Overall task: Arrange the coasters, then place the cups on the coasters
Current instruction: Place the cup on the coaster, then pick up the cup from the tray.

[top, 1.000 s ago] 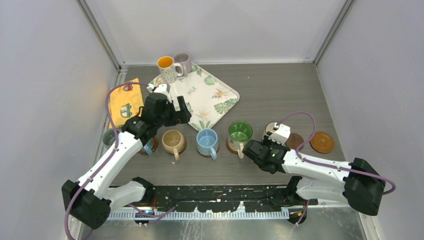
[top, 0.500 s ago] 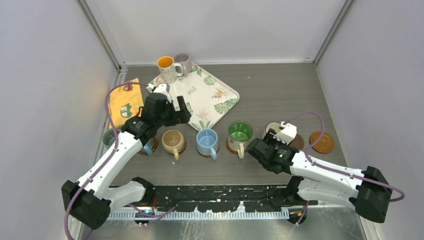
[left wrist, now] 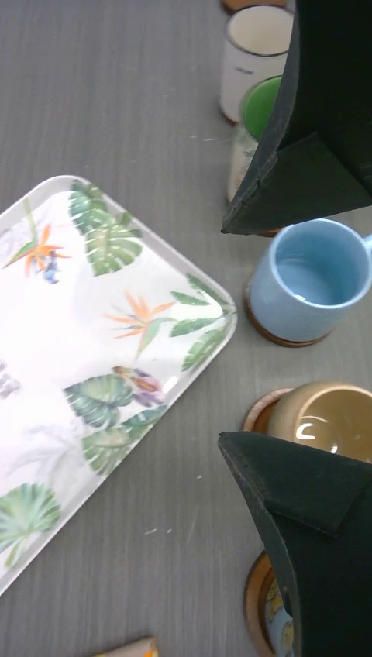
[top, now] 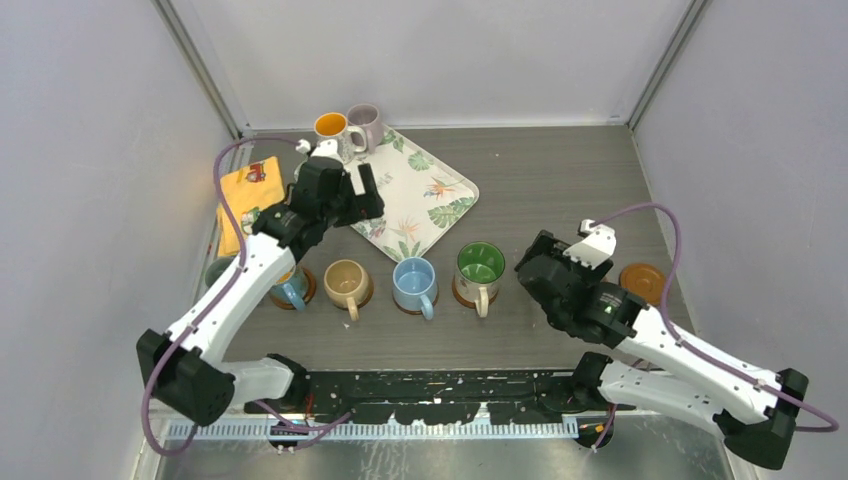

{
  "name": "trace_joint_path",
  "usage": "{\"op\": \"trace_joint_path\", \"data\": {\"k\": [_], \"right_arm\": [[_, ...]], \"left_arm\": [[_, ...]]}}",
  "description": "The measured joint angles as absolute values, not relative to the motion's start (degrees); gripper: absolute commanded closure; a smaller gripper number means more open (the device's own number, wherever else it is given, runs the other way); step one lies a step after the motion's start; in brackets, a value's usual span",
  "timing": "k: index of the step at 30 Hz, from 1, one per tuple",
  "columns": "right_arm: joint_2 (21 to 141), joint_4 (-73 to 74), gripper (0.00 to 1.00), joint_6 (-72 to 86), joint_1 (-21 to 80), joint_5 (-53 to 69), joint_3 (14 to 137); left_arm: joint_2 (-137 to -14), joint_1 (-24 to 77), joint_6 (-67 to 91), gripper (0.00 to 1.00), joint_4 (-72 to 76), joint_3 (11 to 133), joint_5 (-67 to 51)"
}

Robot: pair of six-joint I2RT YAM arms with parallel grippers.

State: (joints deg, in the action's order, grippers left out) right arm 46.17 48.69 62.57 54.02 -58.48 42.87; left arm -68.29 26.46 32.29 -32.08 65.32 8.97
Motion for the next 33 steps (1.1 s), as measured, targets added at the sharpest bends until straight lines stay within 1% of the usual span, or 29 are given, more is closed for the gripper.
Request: {"op": "trace_joint_path", "data": {"k": [3, 6, 9, 12, 17, 22, 27, 33], "right_arm": [[44.93, 46.76, 0.0, 56.36, 50.72, -54.74, 46.3], [45.28, 43.57, 0.0, 50.7, 44.75, -48.4, 48.69], [47.46, 40.47, 0.0, 46.11, 38.33, -40.47, 50.26], [50.63, 38.04, 0.0, 42.98, 34.74, -33.63, 51.62], [54.37, 35.4, 0.0, 40.05, 33.28, -25.69, 52.1], [54.59, 34.7, 0.0, 38.87, 33.23, -21.91, 52.64], [53.56, 34.81, 0.0, 37.91, 33.17, -21.39, 53.23], [52.47, 35.38, 0.0, 37.26, 33.12, -20.93, 54.54]], "left_arm": [[-73.76, 25.91, 32.32, 0.0, -32.84, 71.33, 11.6], [-80.23, 24.84, 32.36, 0.0, -33.58, 78.04, 14.79], [-87.79, 23.53, 32.53, 0.0, -33.89, 85.36, 18.06], [-96.62, 22.35, 32.67, 0.0, -34.2, 93.8, 21.43], [-109.78, 21.32, 34.63, 0.0, -35.77, 105.69, 28.4], [-121.97, 20.58, 38.85, 0.0, -38.52, 118.65, 35.55], [-130.58, 19.99, 41.8, 0.0, -39.62, 127.02, 41.65], [-137.45, 18.39, 43.53, 0.0, -40.25, 134.1, 44.56]]}}
